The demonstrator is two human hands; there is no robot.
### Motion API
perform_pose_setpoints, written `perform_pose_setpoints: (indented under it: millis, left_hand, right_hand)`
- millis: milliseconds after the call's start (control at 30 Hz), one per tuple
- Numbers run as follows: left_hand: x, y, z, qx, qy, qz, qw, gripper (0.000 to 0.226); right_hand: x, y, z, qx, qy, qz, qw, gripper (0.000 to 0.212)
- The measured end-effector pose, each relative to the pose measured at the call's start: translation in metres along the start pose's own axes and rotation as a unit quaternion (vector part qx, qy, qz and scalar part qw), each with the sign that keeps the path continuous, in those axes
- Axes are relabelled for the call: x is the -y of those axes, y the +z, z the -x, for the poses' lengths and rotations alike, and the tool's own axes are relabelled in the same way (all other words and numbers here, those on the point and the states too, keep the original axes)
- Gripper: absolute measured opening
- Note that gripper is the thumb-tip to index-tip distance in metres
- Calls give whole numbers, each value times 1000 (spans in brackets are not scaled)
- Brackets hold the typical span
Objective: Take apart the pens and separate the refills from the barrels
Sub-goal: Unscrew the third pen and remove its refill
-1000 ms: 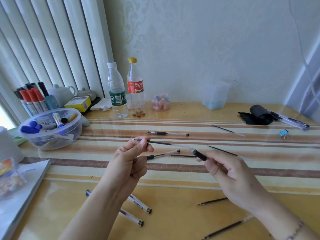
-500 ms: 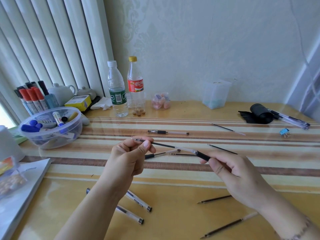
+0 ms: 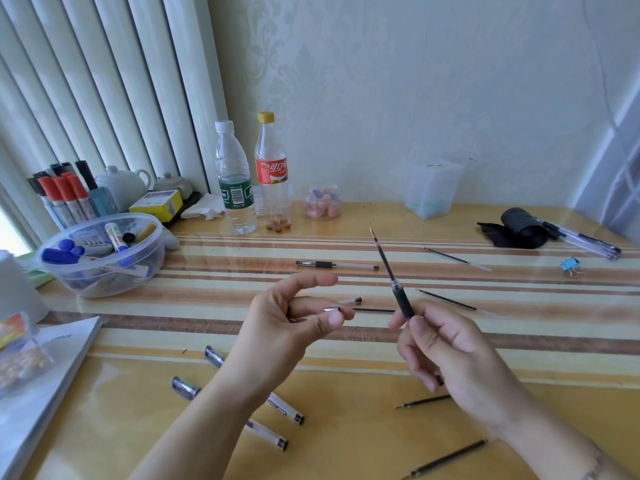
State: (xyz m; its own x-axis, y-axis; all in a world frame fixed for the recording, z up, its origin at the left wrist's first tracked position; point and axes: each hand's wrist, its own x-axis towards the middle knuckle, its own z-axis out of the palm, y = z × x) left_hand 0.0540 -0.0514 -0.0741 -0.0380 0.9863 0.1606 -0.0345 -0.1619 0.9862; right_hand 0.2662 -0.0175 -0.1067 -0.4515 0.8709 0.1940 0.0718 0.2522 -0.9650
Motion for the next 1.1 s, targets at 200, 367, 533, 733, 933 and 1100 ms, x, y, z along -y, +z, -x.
perform_pose_setpoints:
  millis: [200, 367, 533, 733, 933, 1100]
  left_hand:
    - [7, -4, -2, 14, -13, 21, 1000, 11]
    - [6, -5, -2, 15, -10, 30, 999, 14]
    - [7, -4, -2, 24, -13, 36, 999, 8]
    - [5, -3, -1, 33, 9, 13, 999, 15]
    - [17, -3, -4, 29, 67, -115, 991, 10]
    - [28, -3, -2, -3, 100, -215, 972, 18]
  right_hand:
    - [2, 3, 3, -2, -43, 101, 994, 16]
    - [1, 2, 6, -13, -90, 276, 957, 18]
    - [3, 3, 7, -11, -107, 320, 941, 25]
    - [8, 2, 8, -16, -118, 368, 922, 22]
    - [13, 4, 11, -38, -117, 425, 897, 24]
    - [15, 5, 10, -43, -113, 452, 884, 26]
